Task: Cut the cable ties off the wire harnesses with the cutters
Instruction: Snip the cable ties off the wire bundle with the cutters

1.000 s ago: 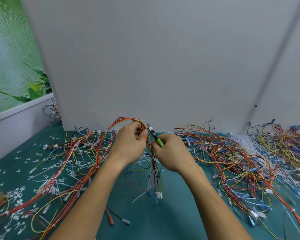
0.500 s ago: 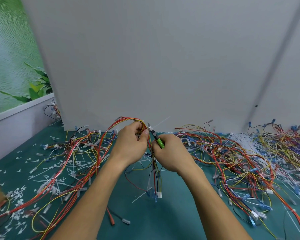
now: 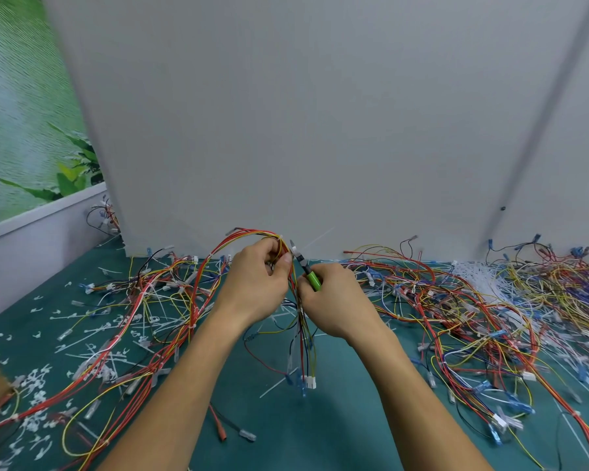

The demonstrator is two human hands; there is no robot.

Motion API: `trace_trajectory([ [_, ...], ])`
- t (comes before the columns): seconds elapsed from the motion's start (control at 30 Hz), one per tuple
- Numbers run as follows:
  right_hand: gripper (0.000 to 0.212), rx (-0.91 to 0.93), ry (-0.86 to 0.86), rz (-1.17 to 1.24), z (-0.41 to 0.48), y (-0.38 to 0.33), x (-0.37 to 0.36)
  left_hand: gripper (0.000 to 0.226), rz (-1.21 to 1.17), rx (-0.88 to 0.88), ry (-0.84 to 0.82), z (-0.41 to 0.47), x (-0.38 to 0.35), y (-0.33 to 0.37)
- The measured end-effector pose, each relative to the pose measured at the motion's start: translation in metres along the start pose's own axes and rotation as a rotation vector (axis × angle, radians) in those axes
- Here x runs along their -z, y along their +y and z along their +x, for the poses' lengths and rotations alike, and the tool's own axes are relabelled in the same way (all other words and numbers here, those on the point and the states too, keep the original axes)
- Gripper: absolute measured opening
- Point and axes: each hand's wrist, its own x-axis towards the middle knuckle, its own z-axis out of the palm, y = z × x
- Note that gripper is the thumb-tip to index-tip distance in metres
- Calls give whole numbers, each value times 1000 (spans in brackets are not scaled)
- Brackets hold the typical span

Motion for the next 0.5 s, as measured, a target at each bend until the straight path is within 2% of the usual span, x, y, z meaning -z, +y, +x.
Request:
trace_trajectory([
  [0.2,29,-3,0,-9,0,1,0,22,10,3,-8,0,-1,0],
  [0.5,38,-30,10,12,0,-1,2,19,-6,-2,-3,0,0,0],
])
